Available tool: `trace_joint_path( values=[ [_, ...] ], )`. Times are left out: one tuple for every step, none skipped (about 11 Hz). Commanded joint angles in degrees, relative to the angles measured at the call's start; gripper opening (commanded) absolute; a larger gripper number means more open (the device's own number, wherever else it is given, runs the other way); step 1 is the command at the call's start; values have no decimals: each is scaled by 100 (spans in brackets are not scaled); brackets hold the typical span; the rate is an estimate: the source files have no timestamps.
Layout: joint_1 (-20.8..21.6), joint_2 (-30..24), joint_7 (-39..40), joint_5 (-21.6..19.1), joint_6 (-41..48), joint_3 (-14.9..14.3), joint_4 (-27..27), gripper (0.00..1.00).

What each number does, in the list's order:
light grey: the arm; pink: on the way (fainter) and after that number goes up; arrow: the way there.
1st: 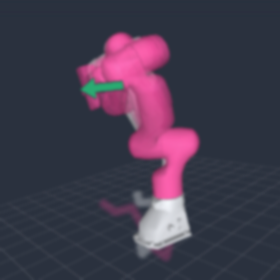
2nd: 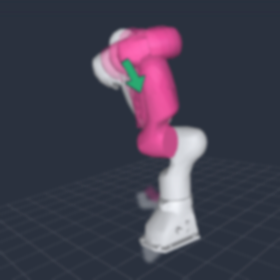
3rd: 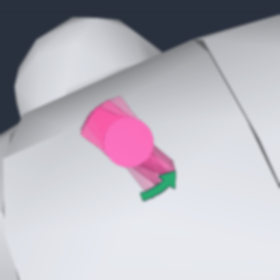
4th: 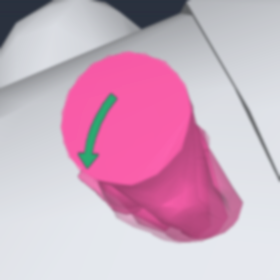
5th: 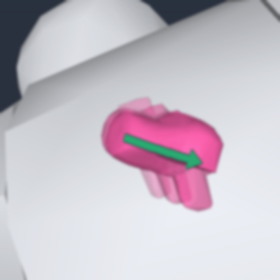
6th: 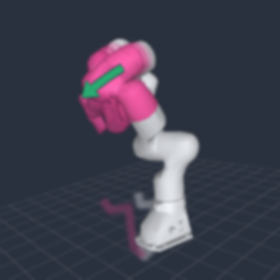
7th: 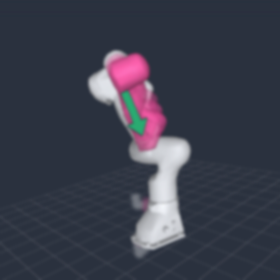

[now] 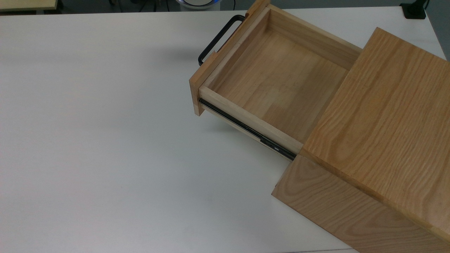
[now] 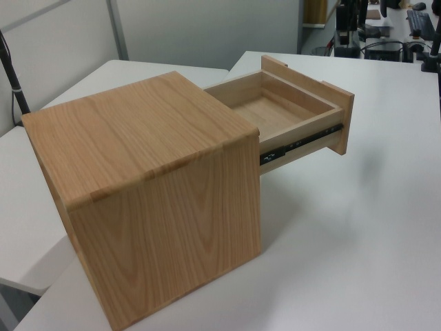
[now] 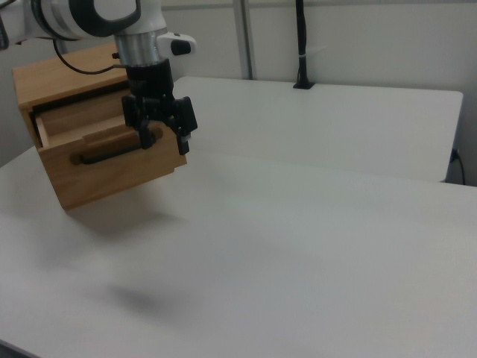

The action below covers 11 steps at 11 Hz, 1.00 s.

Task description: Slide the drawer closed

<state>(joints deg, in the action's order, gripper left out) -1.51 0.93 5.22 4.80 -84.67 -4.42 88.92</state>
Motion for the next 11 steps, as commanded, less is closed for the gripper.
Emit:
trace_joint_path(
  values=[
    [1,-31,-57,-137,126,-41,-41,100],
    [10,-31,-57,-137,126,-41,-41,100],
    [10,-31,-4,-137,117,-41,-50,100],
    [19,-31,5,-146,117,-41,-50,100],
    [28,-14,22,-137,117,-33,-41,100],
    [28,4,22,-137,100,-24,-50,100],
    [45,4,-4,-137,99,-15,-50,100],
    [54,4,22,-146,108,2,-50,93],
    [63,4,162,-146,108,20,-50,79],
    [63,-5,607,-155,117,29,-50,61],
    [54,-14,1186,-268,117,29,-50,45]
  ],
)
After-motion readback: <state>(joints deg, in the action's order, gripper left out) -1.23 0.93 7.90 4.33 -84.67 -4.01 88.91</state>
